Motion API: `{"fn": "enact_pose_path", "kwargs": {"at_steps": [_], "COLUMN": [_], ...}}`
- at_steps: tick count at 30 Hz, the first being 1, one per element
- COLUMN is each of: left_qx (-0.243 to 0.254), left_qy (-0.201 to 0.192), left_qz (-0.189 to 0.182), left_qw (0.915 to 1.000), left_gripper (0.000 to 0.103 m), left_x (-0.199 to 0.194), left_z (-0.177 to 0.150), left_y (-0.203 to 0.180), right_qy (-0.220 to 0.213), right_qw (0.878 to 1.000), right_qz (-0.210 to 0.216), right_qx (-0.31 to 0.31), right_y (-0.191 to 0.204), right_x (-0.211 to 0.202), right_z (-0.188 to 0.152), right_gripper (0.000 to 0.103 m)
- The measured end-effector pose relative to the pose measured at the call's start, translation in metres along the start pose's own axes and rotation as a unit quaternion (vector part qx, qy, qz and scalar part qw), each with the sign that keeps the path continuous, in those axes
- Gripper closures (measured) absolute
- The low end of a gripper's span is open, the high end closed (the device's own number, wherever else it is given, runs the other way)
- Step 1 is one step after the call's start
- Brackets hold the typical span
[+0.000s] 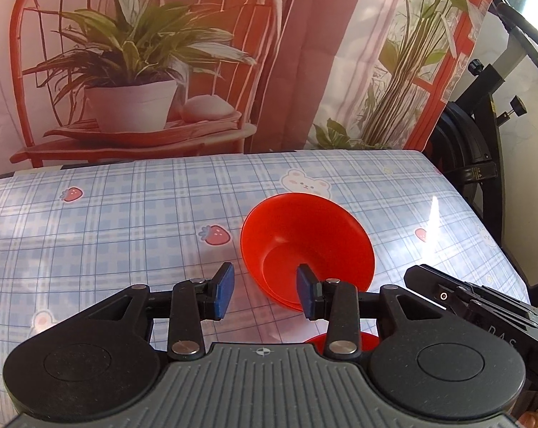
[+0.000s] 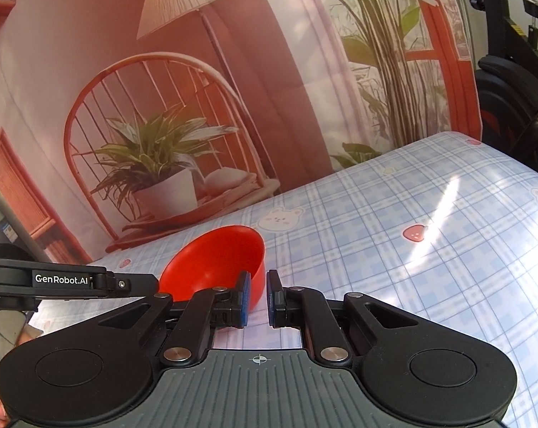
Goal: Organize plates and bowls
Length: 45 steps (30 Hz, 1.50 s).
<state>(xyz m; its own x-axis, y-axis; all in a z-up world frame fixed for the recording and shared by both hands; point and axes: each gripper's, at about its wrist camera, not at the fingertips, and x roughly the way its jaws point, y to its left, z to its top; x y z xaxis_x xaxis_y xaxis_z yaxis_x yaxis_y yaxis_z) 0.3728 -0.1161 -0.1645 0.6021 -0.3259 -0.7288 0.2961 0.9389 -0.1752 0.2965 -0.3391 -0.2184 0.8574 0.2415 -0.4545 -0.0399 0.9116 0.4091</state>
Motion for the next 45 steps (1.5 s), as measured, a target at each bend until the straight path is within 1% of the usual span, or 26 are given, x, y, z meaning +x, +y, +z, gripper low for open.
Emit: {"fn": "enact_pose_path", "kwargs": {"at_steps": [3,4,8,12,14,15,16,17,19,22,24,33,38,45], "left_qx": [-0.007,-0.011,-0.02,-0.04,-0.048,-0.051,-0.051,-0.044,-0.037,-0.041,-0.039,-0.031,-0.033,-0.055], "left_qy": [0.005,0.008,0.012,0.013,0.019,0.021,0.023,0.018,0.014,0.012,0.009,-0.022,-0.039,-0.04], "left_qz": [-0.002,-0.003,-0.007,-0.015,-0.023,-0.029,-0.034,-0.036,-0.038,-0.043,-0.043,-0.041,-0.043,-0.044], "left_qw": [1.0,0.9999,0.9997,0.999,0.9984,0.998,0.9979,0.9982,0.9985,0.9982,0.9983,0.9984,0.9977,0.9967], "left_gripper": [0.063,0.063,0.063,0.065,0.074,0.084,0.091,0.091,0.091,0.092,0.092,0.092,0.092,0.092], "left_x": [0.01,0.013,0.022,0.03,0.034,0.036,0.037,0.036,0.035,0.031,0.027,-0.018,-0.047,-0.07], "left_z": [0.0,0.0,0.002,0.003,0.002,0.002,0.001,0.0,-0.001,-0.002,-0.002,0.003,-0.006,-0.027], "left_y": [0.004,0.006,0.012,0.02,0.023,0.025,0.025,0.024,0.023,0.022,0.021,0.014,0.011,0.008], "right_qy": [0.008,0.01,0.02,0.033,0.041,0.044,0.046,0.045,0.041,0.038,0.032,-0.001,-0.01,-0.012], "right_qw": [1.0,1.0,1.0,0.999,0.998,0.997,0.997,0.997,0.997,0.998,0.998,0.999,0.999,0.999], "right_qz": [0.008,0.01,0.008,0.019,0.031,0.036,0.037,0.037,0.032,0.019,0.019,0.023,0.031,0.033], "right_qx": [-0.001,0.0,0.007,0.025,0.034,0.042,0.046,0.048,0.048,0.041,0.042,0.034,0.037,0.038], "right_y": [0.002,0.003,0.002,-0.003,-0.006,-0.008,-0.009,-0.009,-0.009,-0.005,-0.003,0.019,0.03,0.04], "right_x": [0.014,0.018,0.033,0.043,0.047,0.049,0.05,0.05,0.049,0.046,0.042,0.006,-0.017,-0.047], "right_z": [0.004,0.005,0.005,0.003,0.002,0.0,-0.001,-0.002,-0.004,-0.003,-0.001,0.011,0.009,-0.01], "right_gripper": [0.085,0.084,0.083,0.084,0.084,0.084,0.084,0.084,0.088,0.091,0.092,0.093,0.093,0.093]}}
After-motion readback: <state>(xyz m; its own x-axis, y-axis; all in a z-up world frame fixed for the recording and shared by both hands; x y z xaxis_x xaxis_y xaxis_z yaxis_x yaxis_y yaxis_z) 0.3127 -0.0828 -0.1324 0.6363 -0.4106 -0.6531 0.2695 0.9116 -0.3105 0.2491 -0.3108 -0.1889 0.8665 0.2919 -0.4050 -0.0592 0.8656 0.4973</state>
